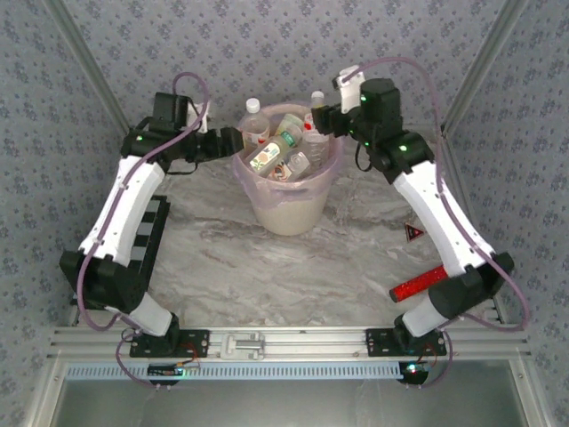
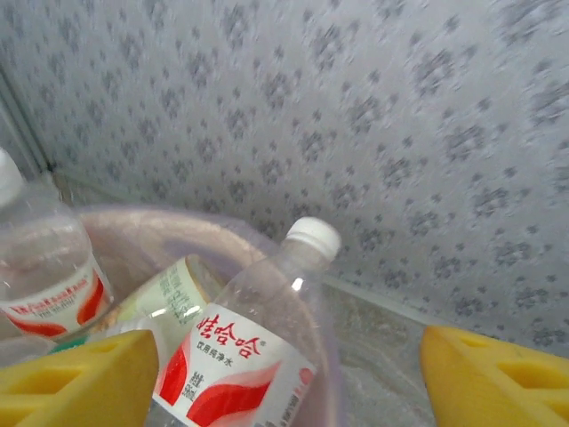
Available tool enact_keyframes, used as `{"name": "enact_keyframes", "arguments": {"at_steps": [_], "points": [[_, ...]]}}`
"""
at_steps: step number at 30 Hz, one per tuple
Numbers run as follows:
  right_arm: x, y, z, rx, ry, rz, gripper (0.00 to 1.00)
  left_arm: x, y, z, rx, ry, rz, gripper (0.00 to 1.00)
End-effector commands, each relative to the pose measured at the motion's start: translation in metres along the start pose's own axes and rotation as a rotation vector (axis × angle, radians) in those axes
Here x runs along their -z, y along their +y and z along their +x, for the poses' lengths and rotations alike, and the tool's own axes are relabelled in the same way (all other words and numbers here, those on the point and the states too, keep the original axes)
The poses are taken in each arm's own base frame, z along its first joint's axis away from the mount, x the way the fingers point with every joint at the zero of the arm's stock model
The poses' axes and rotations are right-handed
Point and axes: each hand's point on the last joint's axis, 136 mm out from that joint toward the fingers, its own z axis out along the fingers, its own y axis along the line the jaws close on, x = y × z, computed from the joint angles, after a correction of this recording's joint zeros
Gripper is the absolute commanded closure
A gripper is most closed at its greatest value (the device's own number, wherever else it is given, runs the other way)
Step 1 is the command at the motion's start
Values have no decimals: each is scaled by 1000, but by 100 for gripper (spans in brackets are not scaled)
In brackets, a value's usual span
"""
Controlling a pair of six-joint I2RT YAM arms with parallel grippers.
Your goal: Put the plastic bottles in the bin
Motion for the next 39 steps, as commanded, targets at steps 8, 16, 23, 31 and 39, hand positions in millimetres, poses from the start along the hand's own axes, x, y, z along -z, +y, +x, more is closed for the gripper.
{"name": "enact_keyframes", "arguments": {"at_steps": [8,16,23,31,39], "points": [[88,-91,67,-95,-15,337,0,118,83,-22,-90,-545,-511,1],[121,-149,212,-309,141,586,0,110,192,57,-37,-661,-793,1],[115,-158,306,-350,191,668,0,61,251,103,-62,-531,-899,1],[99,-163,354,-310,208,703,0,24,270,111,-123,-581,-853,1],[78,-165,368,-245,172,656,0,-7,273,106,-247,-570,-771,1]]}}
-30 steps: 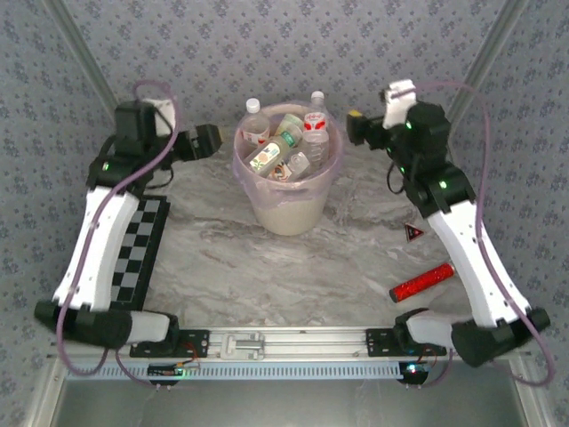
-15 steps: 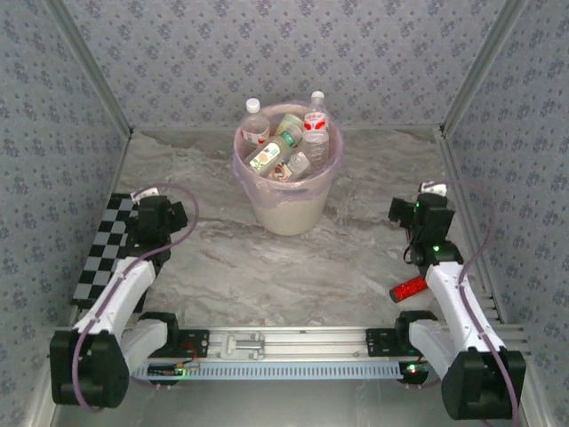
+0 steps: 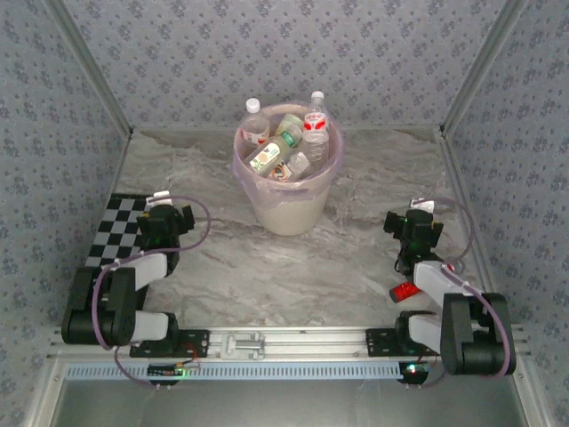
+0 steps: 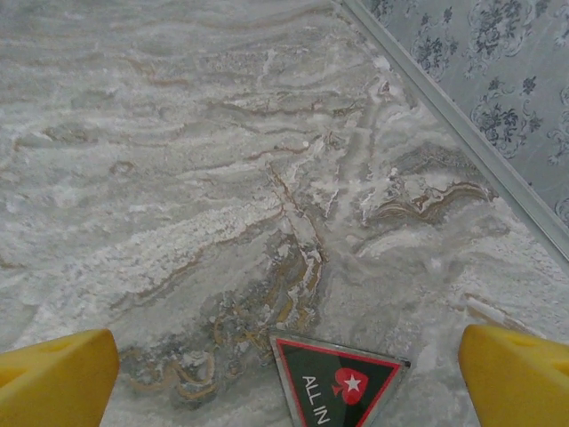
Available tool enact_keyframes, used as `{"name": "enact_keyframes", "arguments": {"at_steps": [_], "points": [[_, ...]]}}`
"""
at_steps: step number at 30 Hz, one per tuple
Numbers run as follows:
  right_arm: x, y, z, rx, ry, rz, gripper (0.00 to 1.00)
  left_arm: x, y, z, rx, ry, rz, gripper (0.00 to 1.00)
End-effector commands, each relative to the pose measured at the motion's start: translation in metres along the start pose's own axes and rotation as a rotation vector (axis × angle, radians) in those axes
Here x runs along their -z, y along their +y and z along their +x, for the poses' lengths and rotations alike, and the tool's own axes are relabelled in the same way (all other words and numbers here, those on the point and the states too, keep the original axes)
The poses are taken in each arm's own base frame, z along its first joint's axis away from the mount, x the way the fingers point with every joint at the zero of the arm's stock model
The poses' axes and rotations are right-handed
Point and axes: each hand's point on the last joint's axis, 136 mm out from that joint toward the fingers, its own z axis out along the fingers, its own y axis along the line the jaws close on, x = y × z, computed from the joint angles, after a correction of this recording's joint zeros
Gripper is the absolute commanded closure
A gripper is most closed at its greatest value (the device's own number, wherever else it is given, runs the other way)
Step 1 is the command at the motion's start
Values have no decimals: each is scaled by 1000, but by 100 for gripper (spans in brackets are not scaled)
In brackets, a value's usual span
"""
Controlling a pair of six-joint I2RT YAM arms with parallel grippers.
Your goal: Put the plastic bottles in the bin
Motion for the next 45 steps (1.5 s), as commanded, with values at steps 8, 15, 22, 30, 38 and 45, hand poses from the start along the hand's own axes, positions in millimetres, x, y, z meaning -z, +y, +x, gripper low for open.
{"name": "enact_keyframes", "arguments": {"at_steps": [8,15,22,30,38,45], "points": [[-17,27,-35,23,-190,-152,0,-18,-23,-14,-27,-132,116,1],[-38,48,-19,84,-171,-193,0,-23,-25,-14,-35,-116,126,1],[-41,34,-19,43,-141,-123,0,-28,-22,-12,-12,-79,138,1],[-43,38,-20,71,-126,-109,0,-28,-21,-12,-10,-80,137,1],[-44,38,-20,70,-127,-109,0,-28,-22,-12,-10,-82,138,1],[-45,48,-18,83,-106,-196,0,-28,-21,-12,-10,-81,137,1]]}}
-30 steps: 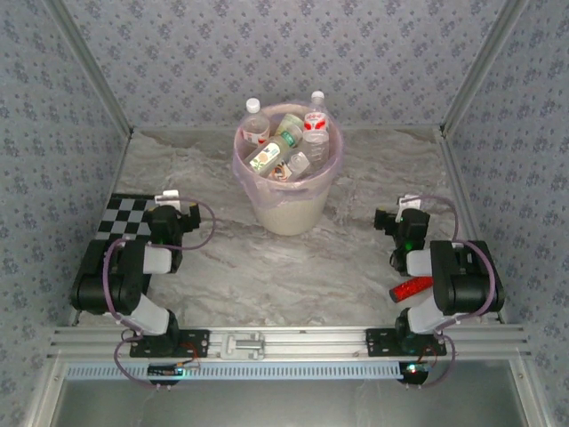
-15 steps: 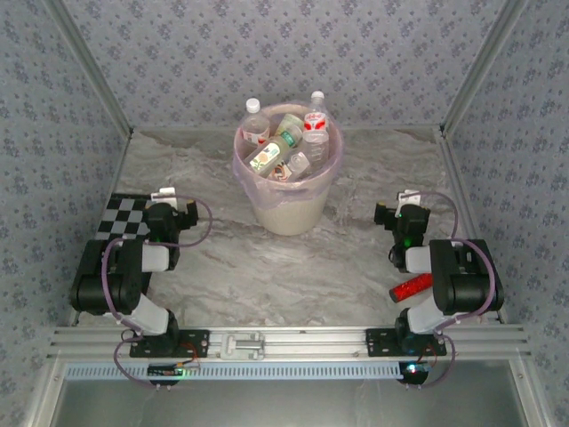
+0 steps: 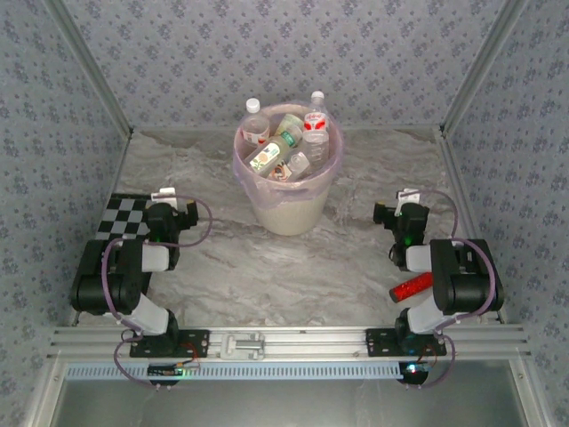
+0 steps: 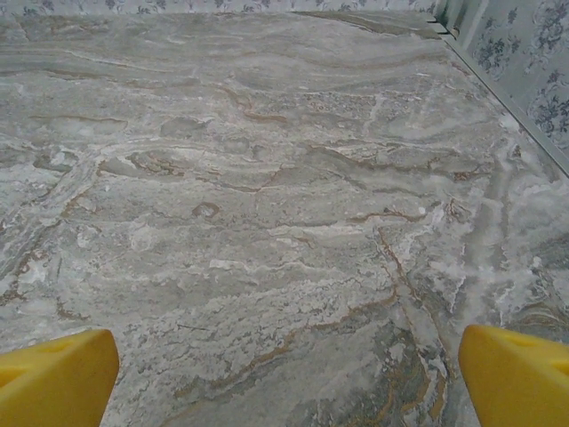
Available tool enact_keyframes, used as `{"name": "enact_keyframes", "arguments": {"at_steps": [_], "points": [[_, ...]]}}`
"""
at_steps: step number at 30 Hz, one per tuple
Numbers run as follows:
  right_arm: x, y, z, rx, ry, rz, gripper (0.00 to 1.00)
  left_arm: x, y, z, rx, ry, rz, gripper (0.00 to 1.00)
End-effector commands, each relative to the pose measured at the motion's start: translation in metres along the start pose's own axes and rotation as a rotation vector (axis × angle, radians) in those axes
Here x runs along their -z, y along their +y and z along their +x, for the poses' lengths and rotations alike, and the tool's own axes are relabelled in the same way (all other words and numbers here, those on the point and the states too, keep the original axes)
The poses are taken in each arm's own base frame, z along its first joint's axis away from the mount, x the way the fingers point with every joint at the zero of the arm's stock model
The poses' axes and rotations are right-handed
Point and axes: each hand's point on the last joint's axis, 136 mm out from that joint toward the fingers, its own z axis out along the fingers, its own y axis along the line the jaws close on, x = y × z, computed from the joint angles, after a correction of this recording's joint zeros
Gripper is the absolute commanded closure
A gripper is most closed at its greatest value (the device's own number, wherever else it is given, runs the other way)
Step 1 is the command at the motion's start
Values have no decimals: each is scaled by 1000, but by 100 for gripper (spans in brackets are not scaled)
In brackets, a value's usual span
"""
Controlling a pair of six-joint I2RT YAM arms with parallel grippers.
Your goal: Put the plastic bottles in the bin
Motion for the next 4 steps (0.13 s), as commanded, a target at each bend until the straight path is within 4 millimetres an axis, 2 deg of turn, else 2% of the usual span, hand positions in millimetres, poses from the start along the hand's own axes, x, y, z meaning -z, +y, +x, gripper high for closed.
{"name": "enact_keyframes", "arguments": {"at_steps": [1,4], "points": [[-3,3,-8,13,-11,-27,0,-3,-2,-11,18,-26,13,1],[-2,3,-8,15,-12,-26,0,-2,-3,-10,17,-24,15,1]]}}
